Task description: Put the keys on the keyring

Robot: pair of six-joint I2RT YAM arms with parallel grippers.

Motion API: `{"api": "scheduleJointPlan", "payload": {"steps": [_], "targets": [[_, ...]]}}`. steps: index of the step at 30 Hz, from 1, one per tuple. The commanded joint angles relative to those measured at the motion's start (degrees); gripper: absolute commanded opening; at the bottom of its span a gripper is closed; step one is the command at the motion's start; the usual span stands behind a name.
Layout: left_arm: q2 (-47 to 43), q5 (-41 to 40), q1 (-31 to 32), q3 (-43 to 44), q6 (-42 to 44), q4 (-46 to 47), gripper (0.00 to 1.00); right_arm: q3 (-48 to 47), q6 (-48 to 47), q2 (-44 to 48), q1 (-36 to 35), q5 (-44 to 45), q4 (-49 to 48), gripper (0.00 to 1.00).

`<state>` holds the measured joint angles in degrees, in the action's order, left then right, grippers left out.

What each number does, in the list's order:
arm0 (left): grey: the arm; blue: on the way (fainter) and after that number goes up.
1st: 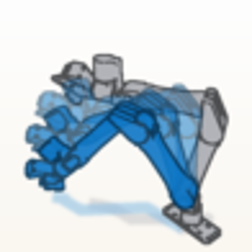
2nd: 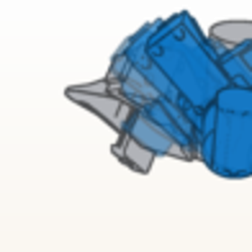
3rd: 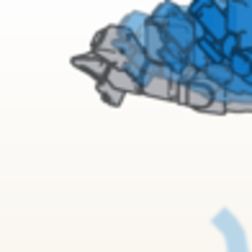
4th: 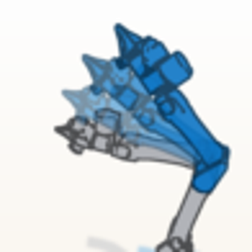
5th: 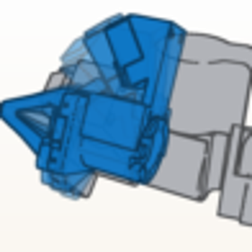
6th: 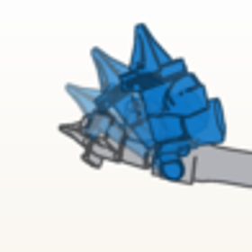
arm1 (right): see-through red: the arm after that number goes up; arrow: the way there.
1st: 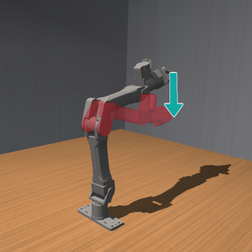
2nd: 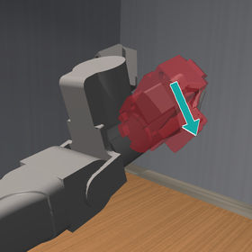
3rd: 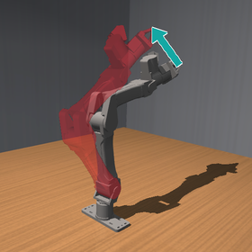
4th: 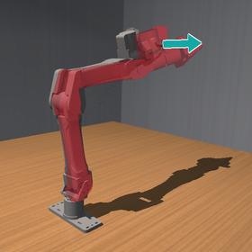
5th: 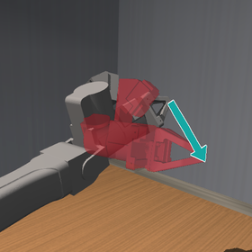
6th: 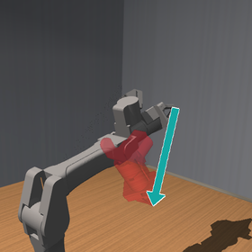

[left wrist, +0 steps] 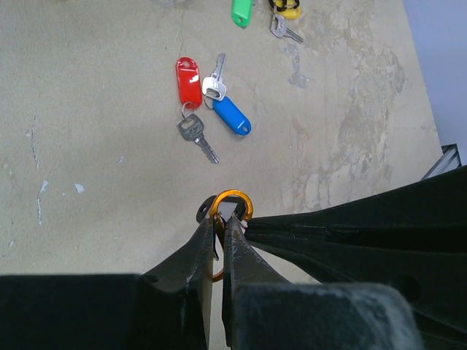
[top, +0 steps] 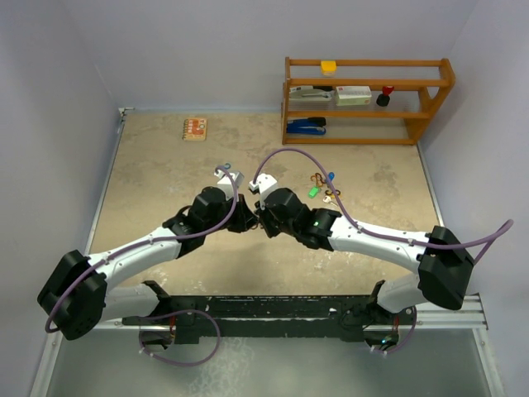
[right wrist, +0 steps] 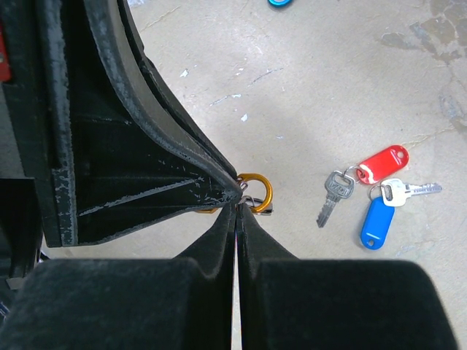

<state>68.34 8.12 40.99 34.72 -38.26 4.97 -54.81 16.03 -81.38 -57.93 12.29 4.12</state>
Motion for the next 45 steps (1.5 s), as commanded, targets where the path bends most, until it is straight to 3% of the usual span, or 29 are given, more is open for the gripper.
{"api": "scheduleJointPlan", "payload": {"steps": [1,45], "targets": [[0.1,0.9,0.8,0.4,1.1,1.0,0.00,-1.4,-0.7,1.7,0.7,1.2,-1.4,0.00],[-1.7,0.3,1.2,1.4,1.5,0.3,0.00,0.3,-1.6,4.0,2.9,3.5,0.1,0.00]]}}
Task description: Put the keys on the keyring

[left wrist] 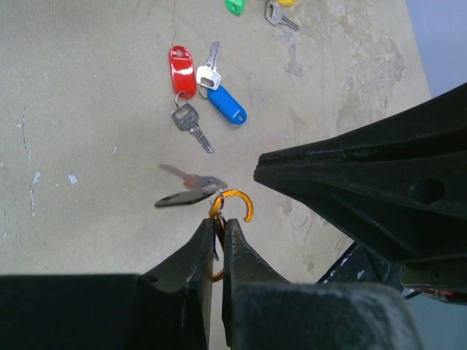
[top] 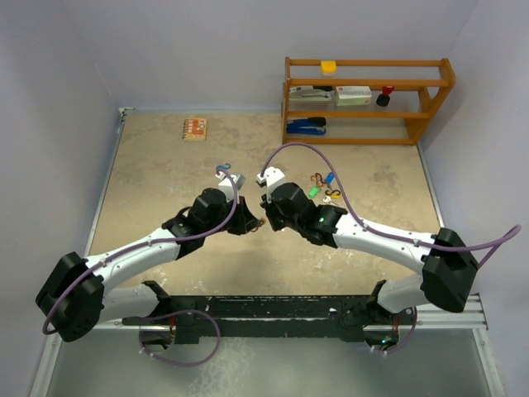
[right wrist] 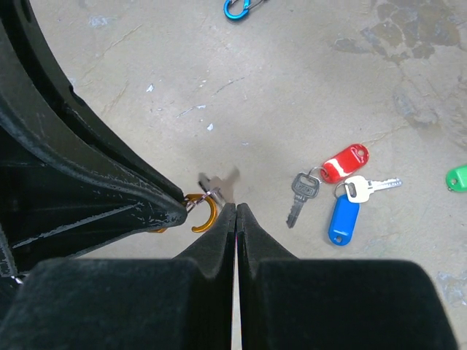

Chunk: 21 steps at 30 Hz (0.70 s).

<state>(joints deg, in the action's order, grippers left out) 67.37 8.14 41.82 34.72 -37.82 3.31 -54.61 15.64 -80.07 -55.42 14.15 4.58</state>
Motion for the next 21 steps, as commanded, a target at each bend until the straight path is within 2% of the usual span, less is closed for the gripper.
{"api": "scheduleJointPlan", "payload": {"steps": [1,6,21], "targets": [[-0.7,0.2,0.4,1.4,1.1,1.9,0.00,0.3,-1.2,2.7,0.4,1.7,-0.4,0.00],[-0.9,0.2,0.3,1.1,0.9,2.4,0.06,0.4,-1.1,2.7,0.5,1.5,-0.4,0.00],[-1.5,-0.5,0.4,0.5,0.9,3.0,0.05,0.7,-0.8,3.5,0.6,2.1,0.0,0.00]]}}
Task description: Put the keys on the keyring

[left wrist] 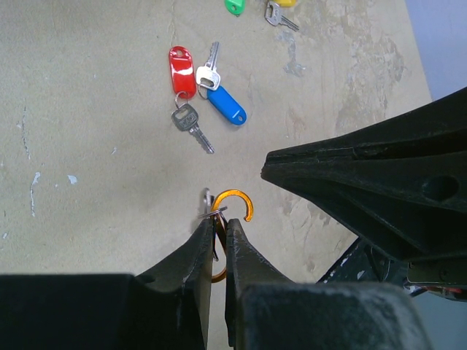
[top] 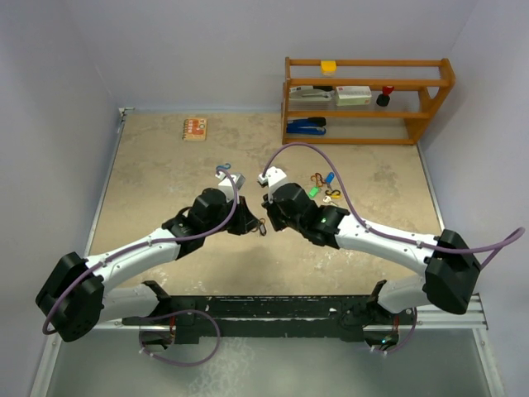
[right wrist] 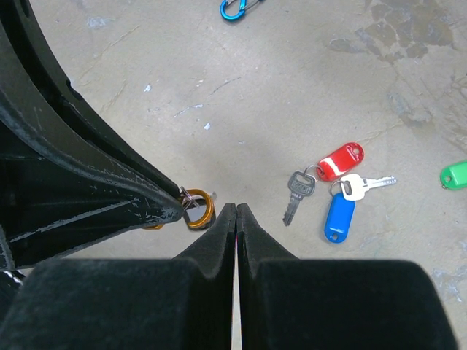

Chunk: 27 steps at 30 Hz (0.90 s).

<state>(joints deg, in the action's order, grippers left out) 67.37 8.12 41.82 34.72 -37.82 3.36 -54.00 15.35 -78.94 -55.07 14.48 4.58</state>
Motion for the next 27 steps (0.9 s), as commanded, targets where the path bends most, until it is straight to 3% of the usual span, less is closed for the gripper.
{"api": "scheduleJointPlan", "payload": {"steps": [1,5,8,10,19,27], "targets": [[-1.5,-0.7,0.4,0.4,0.9,3.1,0.05,0.2,-0.4,2.6,0.2,1.8,0.1,0.00],[-2.3,-1.3,0.3,-0.6,0.2,5.2,0.05,0.5,1.1,3.5,0.6,1.4,0.3,0.00],[-2.8,-1.6,0.4,-1.7,-0.2,7.0,0.05,0.3,3.8,4.0,2.0,-1.6,1.0,0.26],[-3.2,-1.8,0.3,-2.4,-0.4,8.6,0.05,-0.1,5.7,4.0,2.7,-3.4,1.8,0.36],[-3.1,-1.6,0.4,-4.5,-1.0,14.4,0.04,1.7,13.5,4.9,5.8,-10.5,-1.6,0.40],[-2.7,-1.1,0.4,-5.9,-0.9,18.6,0.04,1.7,17.2,4.4,7.3,-15.1,-4.3,0.35]]}}
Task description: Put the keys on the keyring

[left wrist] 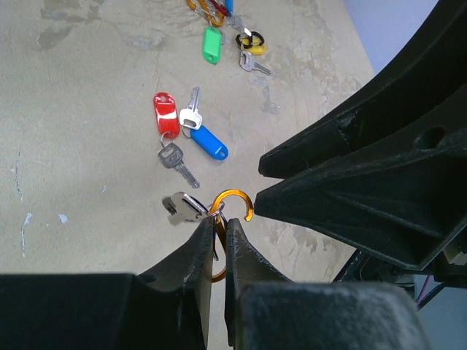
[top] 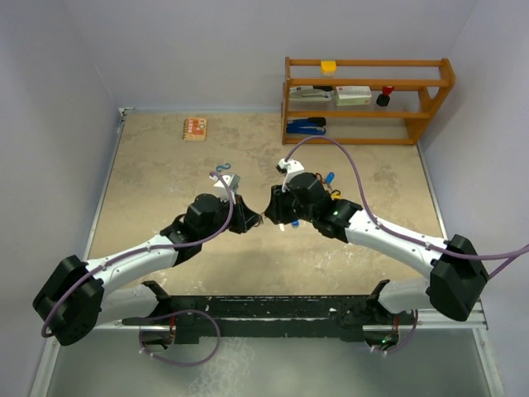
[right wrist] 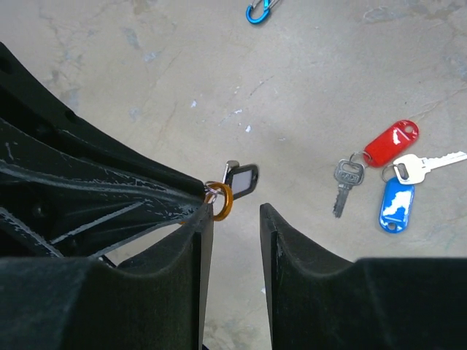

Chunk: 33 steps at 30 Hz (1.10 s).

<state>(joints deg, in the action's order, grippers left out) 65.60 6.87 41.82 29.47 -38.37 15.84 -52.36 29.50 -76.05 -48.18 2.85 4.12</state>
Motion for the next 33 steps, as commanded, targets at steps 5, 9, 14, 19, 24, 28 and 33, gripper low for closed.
{"api": "scheduleJointPlan", "payload": {"steps": [5,9,14,19,24,28,33], "targets": [[-1.0,0.9,0.3,-1.4,-0.4,7.8,0.04,0.1,3.7,1.0,0.7,-4.8,-4.5,0.30],[-1.7,1.1,0.4,-1.8,-0.3,8.5,0.04,0.1,3.9,0.6,0.9,-4.9,-4.4,0.29],[-2.6,1.4,0.4,-2.2,-0.1,9.0,0.04,0.1,4.2,0.3,1.2,-5.1,-4.1,0.27],[-3.4,2.0,0.4,-2.6,-0.3,9.9,0.03,0.1,4.6,0.5,1.6,-5.1,-4.4,0.26],[-3.8,2.9,0.4,-2.6,-0.3,10.3,0.03,0.1,4.6,0.4,2.2,-5.7,-4.6,0.25],[-3.7,3.3,0.5,-2.5,-0.3,10.6,0.03,1.6,4.7,0.4,2.5,-6.1,-5.0,0.20],[-3.4,3.1,0.7,-2.6,-0.3,10.7,0.03,1.8,4.7,0.5,2.7,-6.6,-5.1,0.08]]}}
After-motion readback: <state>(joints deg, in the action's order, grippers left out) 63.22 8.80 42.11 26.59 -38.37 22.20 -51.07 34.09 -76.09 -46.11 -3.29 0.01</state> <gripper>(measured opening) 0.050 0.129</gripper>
